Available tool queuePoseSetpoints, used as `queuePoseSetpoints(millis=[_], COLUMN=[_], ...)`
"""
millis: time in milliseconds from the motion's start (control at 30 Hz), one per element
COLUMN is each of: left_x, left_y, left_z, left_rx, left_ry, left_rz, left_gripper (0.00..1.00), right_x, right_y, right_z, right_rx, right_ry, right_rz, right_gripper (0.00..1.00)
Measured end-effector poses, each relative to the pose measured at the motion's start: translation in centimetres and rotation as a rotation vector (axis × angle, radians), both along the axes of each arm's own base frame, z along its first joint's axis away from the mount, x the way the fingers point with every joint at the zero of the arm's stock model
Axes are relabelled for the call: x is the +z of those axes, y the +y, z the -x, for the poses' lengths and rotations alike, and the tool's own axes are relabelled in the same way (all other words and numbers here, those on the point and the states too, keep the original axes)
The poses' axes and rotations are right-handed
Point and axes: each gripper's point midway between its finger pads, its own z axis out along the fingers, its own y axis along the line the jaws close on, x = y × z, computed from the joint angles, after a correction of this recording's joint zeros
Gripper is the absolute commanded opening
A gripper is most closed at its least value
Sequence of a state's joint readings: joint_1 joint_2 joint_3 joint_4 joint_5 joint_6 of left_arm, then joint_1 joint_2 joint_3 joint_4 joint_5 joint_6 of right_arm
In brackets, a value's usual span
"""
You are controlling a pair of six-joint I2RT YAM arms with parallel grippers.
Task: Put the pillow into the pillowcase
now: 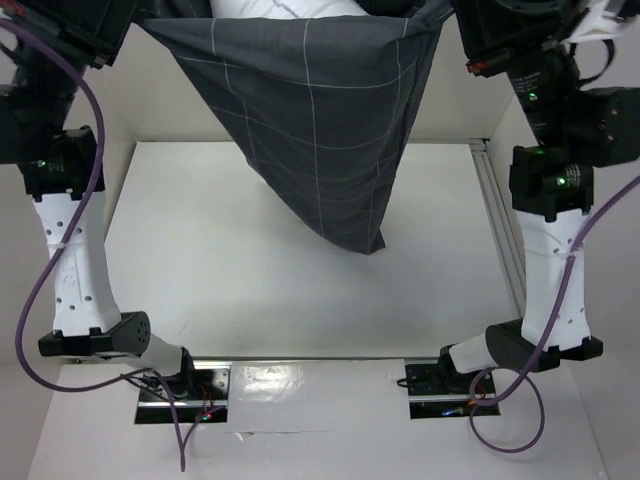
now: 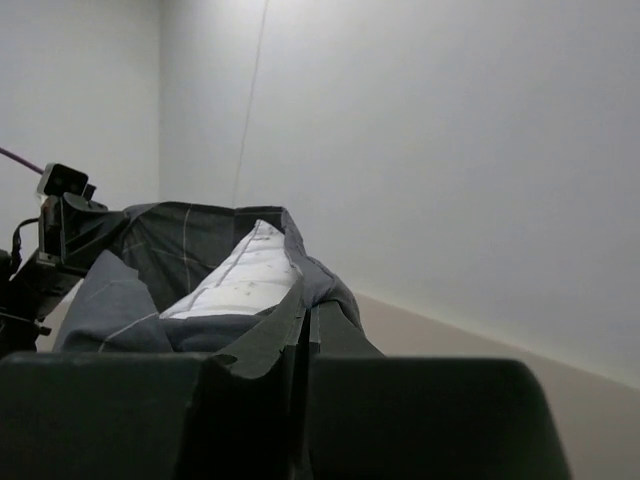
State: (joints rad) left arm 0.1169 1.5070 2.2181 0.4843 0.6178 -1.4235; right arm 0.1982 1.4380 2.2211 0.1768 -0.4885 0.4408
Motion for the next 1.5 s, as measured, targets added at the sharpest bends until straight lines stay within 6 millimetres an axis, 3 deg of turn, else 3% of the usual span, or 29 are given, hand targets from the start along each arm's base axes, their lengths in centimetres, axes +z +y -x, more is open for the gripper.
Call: queuePoseSetpoints(millis=[100, 233, 300, 333, 400, 500, 600, 700, 733, 833, 967, 1033, 1100, 1133, 1200, 1233, 1300, 1400, 1433, 1500], left_x=[-2.8, -9.9, -12.4, -12.7, -10.9, -8.2, -6.4, -4.6, -4.0, -2.1, -3.4, -5.0, -7.0, -8.1, -10.5, -11.7, -13.7, -15.6, -15.9, -16.4], left_y=[-0.6, -1.1, -1.1, -1.0, -0.9, -0.2, 1.1, 3.0, 3.3, 4.3, 6.4, 7.1, 7.4, 7.4, 6.8, 6.3, 5.3, 3.7, 3.2, 2.9], left_z=[-3.1, -11.1, -14.8, -16.3, -17.7, -16.7, -13.7, -11.2, -10.6, -9.4, -11.3, -13.4, -15.7, -16.8, -18.8, -19.5, -20.7, -21.5, -21.5, -21.4], left_rx=[-0.027, -0.062, -0.077, -0.084, -0.081, -0.063, -0.028, 0.023, 0.036, 0.055, 0.062, 0.058, 0.043, 0.033, 0.008, -0.006, -0.030, -0.080, -0.092, -0.102], left_ry=[0.091, 0.346, 0.438, 0.466, 0.434, 0.368, 0.325, 0.270, 0.244, 0.166, 0.209, 0.268, 0.338, 0.373, 0.440, 0.466, 0.519, 0.566, 0.569, 0.572], left_rz=[-0.004, -0.008, 0.002, 0.008, 0.004, 0.003, 0.005, 0.015, 0.014, -0.007, -0.006, -0.004, 0.001, 0.007, 0.005, -0.004, -0.023, -0.057, -0.073, -0.089], left_gripper=[0.00, 0.00, 0.00, 0.00, 0.00, 0.00, 0.00, 0.00, 0.00, 0.00, 0.00, 0.00, 0.00, 0.07, 0.42, 0.74, 0.88, 0.95, 0.95, 0.94], right_x=[-3.4, -10.9, -14.8, -16.5, -17.1, -13.4, -9.1, -6.8, -6.4, -5.9, -8.2, -11.3, -16.4, -18.4, -24.0, -26.8, -31.6, -37.2, -38.3, -40.7], right_y=[0.9, 2.7, 3.5, 3.9, 4.0, 3.4, 2.7, 3.1, 3.3, 4.5, 7.1, 8.1, 8.1, 7.5, 5.1, 3.2, -1.9, -10.0, -11.7, -12.6], right_z=[-4.6, -13.1, -17.2, -19.2, -20.5, -18.9, -14.5, -10.5, -9.9, -9.7, -12.4, -14.7, -17.5, -18.5, -20.1, -20.5, -20.1, -17.7, -16.6, -14.1], right_rx=[0.000, 0.009, 0.009, 0.005, -0.004, -0.019, -0.010, 0.038, 0.046, 0.082, 0.122, 0.114, 0.056, 0.022, -0.079, -0.136, -0.259, -0.454, -0.497, -0.529], right_ry=[0.104, 0.328, 0.444, 0.499, 0.537, 0.456, 0.343, 0.267, 0.249, 0.224, 0.284, 0.375, 0.523, 0.580, 0.725, 0.797, 0.911, 1.035, 1.058, 1.109], right_rz=[0.019, 0.066, 0.084, 0.091, 0.093, 0.072, 0.057, 0.064, 0.063, 0.061, 0.074, 0.077, 0.067, 0.057, 0.024, 0.003, -0.060, -0.184, -0.217, -0.229], right_gripper=[0.00, 0.00, 0.00, 0.00, 0.00, 0.00, 0.00, 0.00, 0.00, 0.00, 0.00, 0.00, 0.00, 0.00, 0.00, 0.00, 0.00, 0.00, 0.00, 0.00])
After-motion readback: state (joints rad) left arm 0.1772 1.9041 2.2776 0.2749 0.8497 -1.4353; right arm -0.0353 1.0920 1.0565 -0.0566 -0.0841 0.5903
